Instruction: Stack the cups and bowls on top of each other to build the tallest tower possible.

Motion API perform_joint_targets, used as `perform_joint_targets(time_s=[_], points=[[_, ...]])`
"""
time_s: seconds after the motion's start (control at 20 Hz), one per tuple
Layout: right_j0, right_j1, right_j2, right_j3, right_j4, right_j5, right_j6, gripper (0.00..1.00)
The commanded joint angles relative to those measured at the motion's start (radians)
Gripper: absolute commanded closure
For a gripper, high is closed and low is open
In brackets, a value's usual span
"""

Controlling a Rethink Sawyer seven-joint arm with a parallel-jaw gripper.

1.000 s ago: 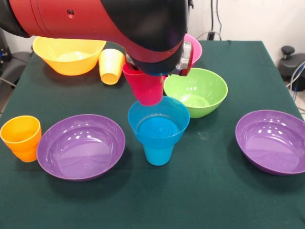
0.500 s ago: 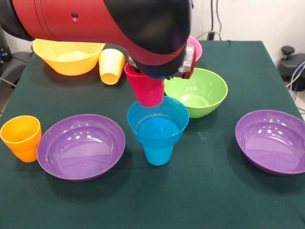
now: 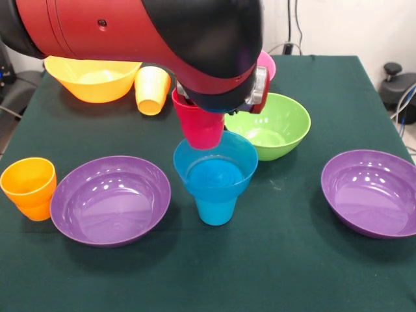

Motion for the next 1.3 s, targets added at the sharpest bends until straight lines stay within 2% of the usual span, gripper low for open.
perform_joint_targets(time_s=[0.05, 0.45, 0.8, 0.95, 1.3], points=[[0.031, 0.024, 0.015, -0.016, -0.018, -0.135, 0.147, 1.00], [0.037, 0.016, 0.009, -0.012, -0.004, -0.131, 0.157, 1.00], [0.046, 0.030, 0.017, -0.050, -0.003, -0.091, 0.167, 1.00], [0.050, 0.057, 0.026, -0.098, -0.017, -0.073, 0.162, 1.00], [0.053, 0.056, 0.013, -0.081, -0.009, -0.096, 0.173, 1.00]])
